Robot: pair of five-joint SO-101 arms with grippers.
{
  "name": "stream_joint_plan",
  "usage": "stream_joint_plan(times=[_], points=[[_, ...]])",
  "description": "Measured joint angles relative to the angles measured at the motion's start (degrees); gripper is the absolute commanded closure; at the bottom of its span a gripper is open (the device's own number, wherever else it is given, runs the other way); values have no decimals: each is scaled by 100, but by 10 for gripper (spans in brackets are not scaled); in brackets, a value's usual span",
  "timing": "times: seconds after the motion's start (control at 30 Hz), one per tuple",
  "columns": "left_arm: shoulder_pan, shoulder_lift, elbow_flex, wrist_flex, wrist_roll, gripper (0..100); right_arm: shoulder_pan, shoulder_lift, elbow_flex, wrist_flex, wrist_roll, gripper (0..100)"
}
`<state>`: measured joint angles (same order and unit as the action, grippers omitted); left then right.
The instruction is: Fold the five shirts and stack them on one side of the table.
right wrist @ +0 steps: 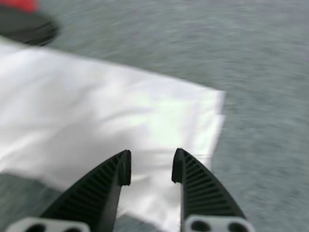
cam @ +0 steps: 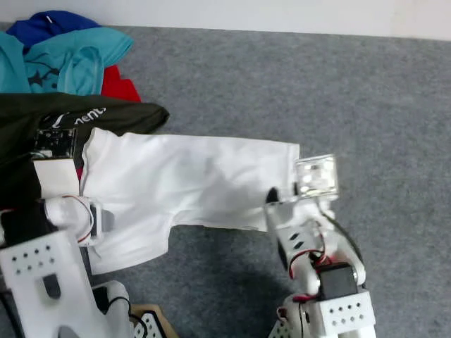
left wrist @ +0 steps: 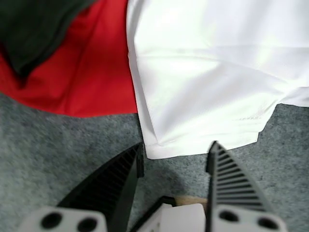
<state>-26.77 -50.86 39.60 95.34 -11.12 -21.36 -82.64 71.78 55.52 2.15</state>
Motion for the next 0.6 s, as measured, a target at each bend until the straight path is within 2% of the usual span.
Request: stream_joint_plan(times=[0.07,0.17,0.3,0.6], points=[[-70,264,0,-26,176,805,-466,0,-62,185,0,851],[-211,668,0,-26,255,763,-747,0,-62,211,0,851],[-448,1116,167,-185,281,698,-791,-26,62,132,0,851],[-501,1336,1415,-1187,281,694,-791,18,1055,-782,0,851]])
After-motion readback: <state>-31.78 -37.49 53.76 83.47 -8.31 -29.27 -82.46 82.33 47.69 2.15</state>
